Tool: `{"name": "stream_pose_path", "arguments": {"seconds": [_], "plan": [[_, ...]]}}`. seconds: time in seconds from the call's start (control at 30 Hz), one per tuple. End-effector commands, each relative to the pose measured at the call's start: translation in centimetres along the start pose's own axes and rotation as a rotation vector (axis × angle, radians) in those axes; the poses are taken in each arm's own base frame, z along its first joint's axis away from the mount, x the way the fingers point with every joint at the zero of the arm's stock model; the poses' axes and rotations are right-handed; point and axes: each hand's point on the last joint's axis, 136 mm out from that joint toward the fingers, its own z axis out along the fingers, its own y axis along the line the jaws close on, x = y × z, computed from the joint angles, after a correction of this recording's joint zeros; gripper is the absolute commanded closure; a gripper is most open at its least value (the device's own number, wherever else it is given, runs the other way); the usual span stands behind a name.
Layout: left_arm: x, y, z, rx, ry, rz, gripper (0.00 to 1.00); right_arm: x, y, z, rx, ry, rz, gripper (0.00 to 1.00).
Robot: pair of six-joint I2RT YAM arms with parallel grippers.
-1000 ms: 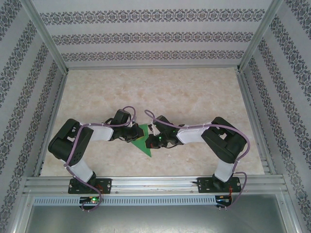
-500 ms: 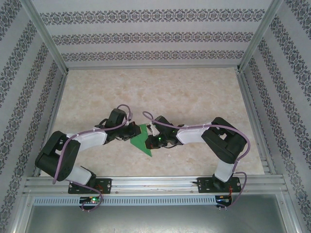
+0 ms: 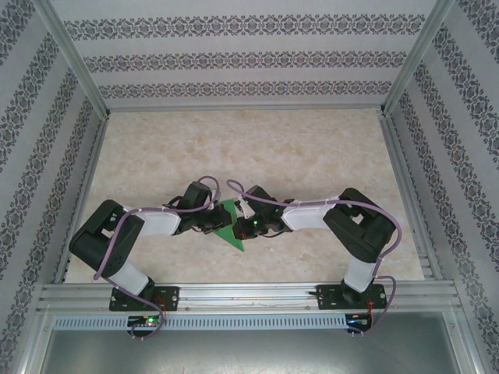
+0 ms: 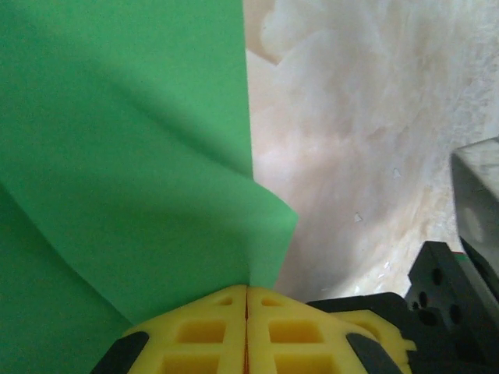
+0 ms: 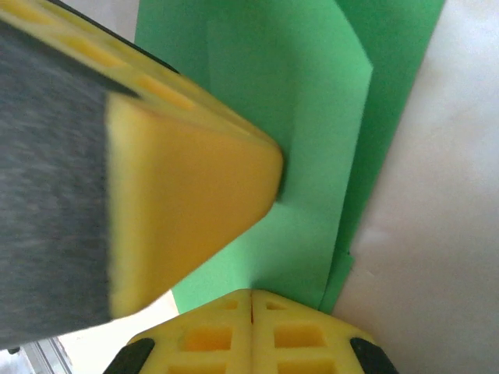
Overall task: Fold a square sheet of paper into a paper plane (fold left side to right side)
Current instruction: Fourth fold the wing at the center of the table.
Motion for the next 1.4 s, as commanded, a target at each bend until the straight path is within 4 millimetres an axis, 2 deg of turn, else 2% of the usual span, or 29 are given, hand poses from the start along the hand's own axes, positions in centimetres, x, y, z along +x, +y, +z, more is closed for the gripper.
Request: {"name": "stream_pose_path", "arguments": {"seconds": [0.0, 0.17, 0.4, 0.7, 1.13, 1.37], "plan": [[-0.4, 0.1, 0.5, -0.019, -0.021, 0.005, 0.93, 5.4, -7.7, 0.4, 0.314, 0.156, 0.068, 1.00], [-0.5, 2.1, 0.6, -0.099, -0.033, -0.015, 0.93, 5.9, -8.1, 0.0, 0.352, 0.181, 0.054, 1.00], [-1.5, 3.4, 0.4, -0.119, -0.055, -0.036, 0.93, 6.5, -8.2, 0.0, 0.352, 0.204, 0.055, 1.00], [-4.0, 4.4, -0.9, -0.140, -0.088, -0.038, 0.93, 7.0, -8.2, 0.0, 0.347, 0.221, 0.057, 1.00], [-7.1, 7.5, -2.2, -0.178, -0.114, -0.075, 0.93, 7.2, -7.8, 0.0, 0.321, 0.226, 0.064, 1.00], [-9.7, 8.1, -3.4, -0.183, -0.145, -0.078, 0.93, 7.4, -7.5, 0.2, 0.300, 0.231, 0.071, 1.00]]}}
